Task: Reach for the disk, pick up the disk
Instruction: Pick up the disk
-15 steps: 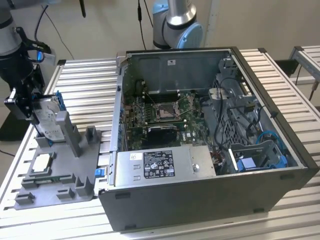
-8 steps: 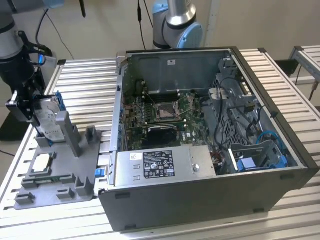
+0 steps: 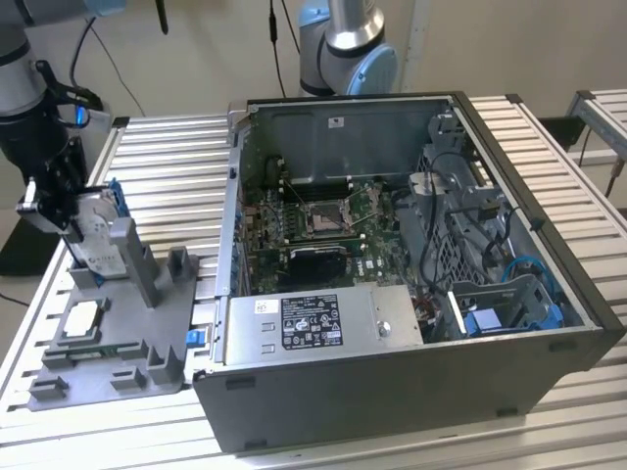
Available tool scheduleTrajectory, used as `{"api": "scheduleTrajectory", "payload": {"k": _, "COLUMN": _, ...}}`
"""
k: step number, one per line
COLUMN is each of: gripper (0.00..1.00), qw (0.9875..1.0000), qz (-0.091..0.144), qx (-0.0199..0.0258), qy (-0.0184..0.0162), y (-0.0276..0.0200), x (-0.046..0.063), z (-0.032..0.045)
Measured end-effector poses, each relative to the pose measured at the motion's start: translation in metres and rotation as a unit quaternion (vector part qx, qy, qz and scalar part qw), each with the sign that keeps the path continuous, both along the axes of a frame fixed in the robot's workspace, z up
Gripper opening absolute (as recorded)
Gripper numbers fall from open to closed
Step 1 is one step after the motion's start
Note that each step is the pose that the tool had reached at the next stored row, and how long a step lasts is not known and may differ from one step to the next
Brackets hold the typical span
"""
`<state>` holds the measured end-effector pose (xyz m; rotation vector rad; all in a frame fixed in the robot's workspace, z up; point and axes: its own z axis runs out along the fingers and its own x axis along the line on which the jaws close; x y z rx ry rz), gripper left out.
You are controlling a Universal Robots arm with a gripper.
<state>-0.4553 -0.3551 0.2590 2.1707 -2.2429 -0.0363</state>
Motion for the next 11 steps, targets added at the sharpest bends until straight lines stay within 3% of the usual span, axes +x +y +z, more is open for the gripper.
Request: {"api": "scheduleTrajectory", "payload": {"k": 11, "gripper": 0.00, "qw": 1.0000, "qz": 0.000, "qx": -0.0001, "qy": 0.0005, "y": 0.0000, "x": -0.0001, "z": 0.0017}}
